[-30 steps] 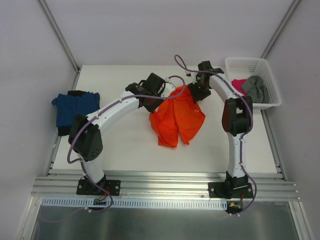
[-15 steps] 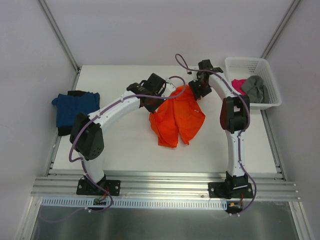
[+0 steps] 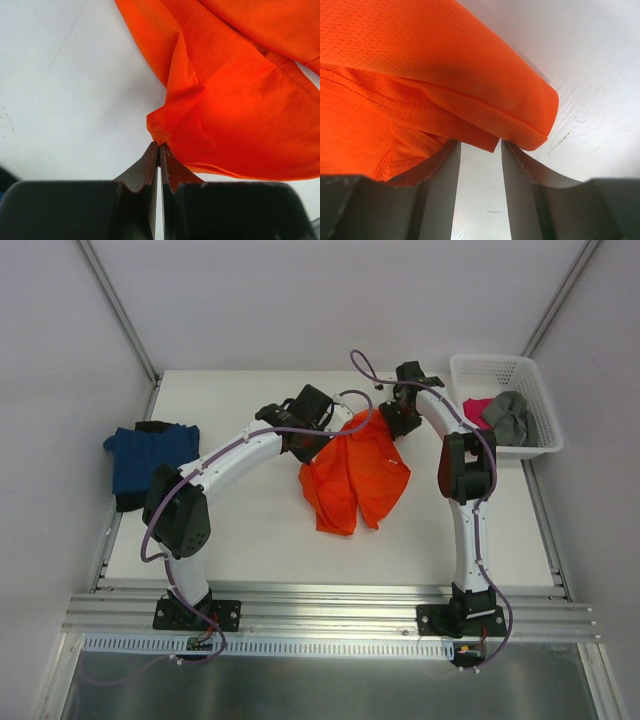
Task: Fold and stack the t-shirts
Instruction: Flatten the tshirt out
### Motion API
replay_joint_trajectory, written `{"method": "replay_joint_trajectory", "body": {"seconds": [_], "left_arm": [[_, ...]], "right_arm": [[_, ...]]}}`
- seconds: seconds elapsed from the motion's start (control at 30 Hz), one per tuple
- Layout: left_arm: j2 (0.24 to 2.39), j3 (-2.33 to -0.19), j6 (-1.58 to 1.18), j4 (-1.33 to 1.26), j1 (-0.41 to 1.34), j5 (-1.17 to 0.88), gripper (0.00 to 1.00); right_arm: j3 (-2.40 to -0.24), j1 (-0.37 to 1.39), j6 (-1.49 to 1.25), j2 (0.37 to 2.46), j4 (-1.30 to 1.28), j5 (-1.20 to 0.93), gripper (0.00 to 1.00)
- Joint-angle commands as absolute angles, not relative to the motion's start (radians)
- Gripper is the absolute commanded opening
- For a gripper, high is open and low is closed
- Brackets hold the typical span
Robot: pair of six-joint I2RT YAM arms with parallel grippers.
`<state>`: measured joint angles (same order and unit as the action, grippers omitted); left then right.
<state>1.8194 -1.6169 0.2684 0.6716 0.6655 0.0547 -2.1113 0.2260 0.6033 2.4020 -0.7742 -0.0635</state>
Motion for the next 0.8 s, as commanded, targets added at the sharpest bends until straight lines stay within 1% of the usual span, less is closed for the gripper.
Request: {"method": "replay_joint_trajectory", "body": {"seconds": [0.0, 0.13, 0.2, 0.23, 0.3, 0.33, 0.43, 0.5, 0.53, 0.6, 0.77], "left_arm": [[1.824, -1.654, 0.252, 0.680, 0.657, 0.037, 0.00], [1.827, -1.654, 0.249, 0.681, 0.658, 0.034, 0.00], [1.828, -1.654, 0.247, 0.680, 0.658, 0.034, 0.00], [1.827, -1.654, 0.248, 0.680, 0.658, 0.034, 0.00], [1.827, -1.651, 0.245, 0.678, 0.658, 0.034, 0.00], [1.827, -1.649, 0.245, 0.680, 0.657, 0.032, 0.00], [1.825, -1.646, 0.244, 0.680, 0.658, 0.032, 0.00], [1.825, -1.644, 0.245, 0.680, 0.658, 0.032, 0.00], [1.825, -1.644, 0.245, 0.680, 0.657, 0.032, 0.00], [1.825, -1.646, 0.247, 0.680, 0.658, 0.034, 0.00], [1.818, -1.647, 0.259, 0.675, 0.643, 0.067, 0.00]], "right_arm": [[-2.160, 0.225, 0.606, 2.384, -0.762, -0.052, 0.41], [-2.158, 0.224, 0.609, 2.376, -0.758, -0.052, 0.39], [-2.158, 0.224, 0.609, 2.373, -0.758, -0.057, 0.34], [-2.160, 0.224, 0.609, 2.372, -0.758, -0.058, 0.29], [-2.160, 0.224, 0.607, 2.367, -0.758, -0.064, 0.24], [-2.160, 0.224, 0.607, 2.367, -0.759, -0.064, 0.19], [-2.157, 0.224, 0.609, 2.347, -0.770, -0.058, 0.11], [-2.140, 0.222, 0.612, 2.310, -0.775, -0.049, 0.09], [-2.132, 0.222, 0.611, 2.297, -0.779, -0.043, 0.05], [-2.117, 0.218, 0.612, 2.266, -0.795, -0.038, 0.01], [-2.040, 0.207, 0.600, 2.106, -0.810, -0.041, 0.01]]}}
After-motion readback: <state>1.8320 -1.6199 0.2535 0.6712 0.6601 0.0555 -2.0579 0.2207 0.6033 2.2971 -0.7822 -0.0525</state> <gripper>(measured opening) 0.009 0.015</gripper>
